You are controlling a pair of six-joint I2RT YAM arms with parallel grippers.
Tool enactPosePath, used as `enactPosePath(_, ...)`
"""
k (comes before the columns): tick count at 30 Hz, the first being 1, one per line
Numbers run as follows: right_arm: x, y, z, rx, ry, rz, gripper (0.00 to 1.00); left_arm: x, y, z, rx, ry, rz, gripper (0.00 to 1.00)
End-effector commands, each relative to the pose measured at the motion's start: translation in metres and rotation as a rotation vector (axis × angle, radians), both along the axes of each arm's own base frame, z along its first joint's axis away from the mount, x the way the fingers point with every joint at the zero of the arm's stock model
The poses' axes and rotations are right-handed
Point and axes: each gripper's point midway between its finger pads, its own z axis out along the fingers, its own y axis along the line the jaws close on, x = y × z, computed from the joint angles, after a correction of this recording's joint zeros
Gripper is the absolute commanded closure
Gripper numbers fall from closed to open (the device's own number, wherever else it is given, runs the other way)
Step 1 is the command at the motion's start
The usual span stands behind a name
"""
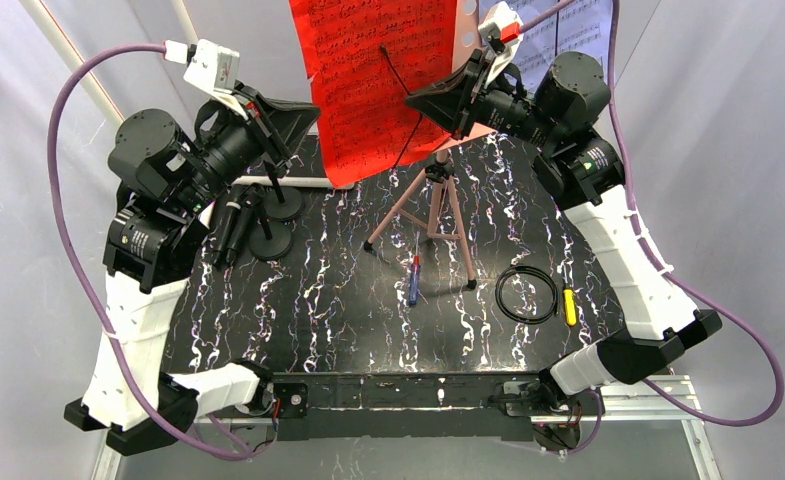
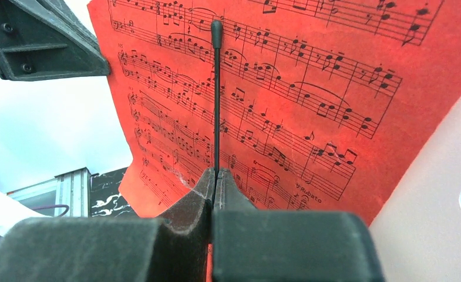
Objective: Pack up the instrument practice props
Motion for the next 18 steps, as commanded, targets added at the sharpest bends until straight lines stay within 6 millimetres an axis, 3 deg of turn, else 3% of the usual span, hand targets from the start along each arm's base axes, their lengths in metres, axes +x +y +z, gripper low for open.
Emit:
enactPosePath(1,-0.006,-0.012,0.023,0.040,-0.065,-0.037,0.99,-0.002,0.004,0.006,0.004,-0.017,0.011,1.00)
enactPosePath(3,-0.006,-0.012,0.022,0.038,-0.063,-0.037,0.99,-0.001,0.002,0.005,-0.001,-0.015,0.001,0.96)
enactPosePath(5,-0.006,-0.012,0.022,0.038,-0.063,-0.038,0.99,-0.001,-0.002,0.005,-0.008,-0.013,-0.014,0.84)
enactPosePath(10,-0.005,-0.010,0.021,0.036,-0.061,-0.033,0.99,0.009,-0.008,0.003,-0.004,0.003,-0.024,0.76)
enactPosePath(12,-0.006,-0.010,0.021,0.036,-0.062,-0.033,0.99,0.012,-0.011,0.002,-0.002,0.012,-0.028,0.76)
enactPosePath(18,-0.005,-0.011,0.021,0.035,-0.062,-0.036,0.99,0.008,-0.008,0.004,0.000,0.001,-0.025,0.95)
